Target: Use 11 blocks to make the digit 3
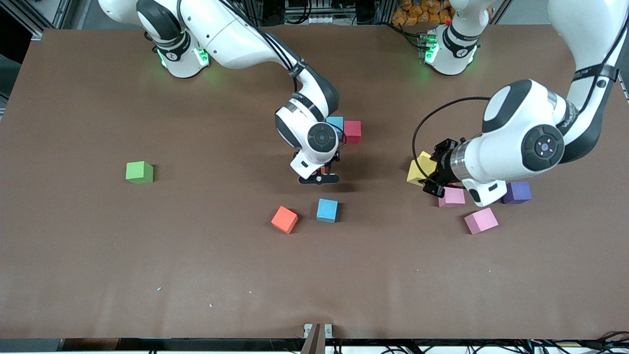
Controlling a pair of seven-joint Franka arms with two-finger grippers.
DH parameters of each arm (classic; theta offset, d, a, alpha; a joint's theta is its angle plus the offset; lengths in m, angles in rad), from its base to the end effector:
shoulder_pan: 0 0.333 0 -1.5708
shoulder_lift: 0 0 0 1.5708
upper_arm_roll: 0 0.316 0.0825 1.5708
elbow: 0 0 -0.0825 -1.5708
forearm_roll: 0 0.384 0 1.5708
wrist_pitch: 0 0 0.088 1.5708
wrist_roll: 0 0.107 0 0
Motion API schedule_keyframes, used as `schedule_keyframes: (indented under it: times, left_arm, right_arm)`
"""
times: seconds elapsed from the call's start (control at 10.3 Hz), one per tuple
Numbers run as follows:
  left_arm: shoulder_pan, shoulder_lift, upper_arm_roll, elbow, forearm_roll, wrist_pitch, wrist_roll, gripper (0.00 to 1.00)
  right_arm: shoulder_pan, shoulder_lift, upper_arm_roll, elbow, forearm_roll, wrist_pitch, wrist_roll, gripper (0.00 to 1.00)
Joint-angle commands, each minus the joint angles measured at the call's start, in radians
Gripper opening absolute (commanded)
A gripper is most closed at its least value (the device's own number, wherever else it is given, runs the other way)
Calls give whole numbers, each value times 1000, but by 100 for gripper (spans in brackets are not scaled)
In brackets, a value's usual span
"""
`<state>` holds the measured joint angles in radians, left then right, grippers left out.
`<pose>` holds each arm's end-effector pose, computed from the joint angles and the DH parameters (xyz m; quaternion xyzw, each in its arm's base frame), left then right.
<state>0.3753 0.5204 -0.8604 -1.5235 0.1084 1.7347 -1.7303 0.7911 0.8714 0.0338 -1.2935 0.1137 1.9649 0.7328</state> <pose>0.6157 -0.2155 0.4314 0.7975 0.5828 -0.1557 0.0059 0.4903 0.5336 0.2051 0.9929 0.0141 -0.1154 0.0247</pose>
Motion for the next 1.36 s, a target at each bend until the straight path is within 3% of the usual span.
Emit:
schedule_keyframes:
  times: [0.0, 0.68, 1.07, 1.27]
  left_arm:
    - [2, -8, -8, 3, -12, 3, 18, 0]
    - [-53, 26, -8, -27, -18, 115, -153, 0]
    - [-81, 30, -6, -78, -13, 249, -305, 0]
    - [-111, 33, -6, -78, -12, 273, -351, 0]
  right_arm:
    - [-9, 0, 9, 28, 4, -17, 10, 100]
    - [-16, -18, 8, 109, 1, -155, -1, 100]
    - [-64, -25, 2, 164, -12, -179, 8, 100]
    - [-78, -25, -31, 166, -35, -181, 11, 100]
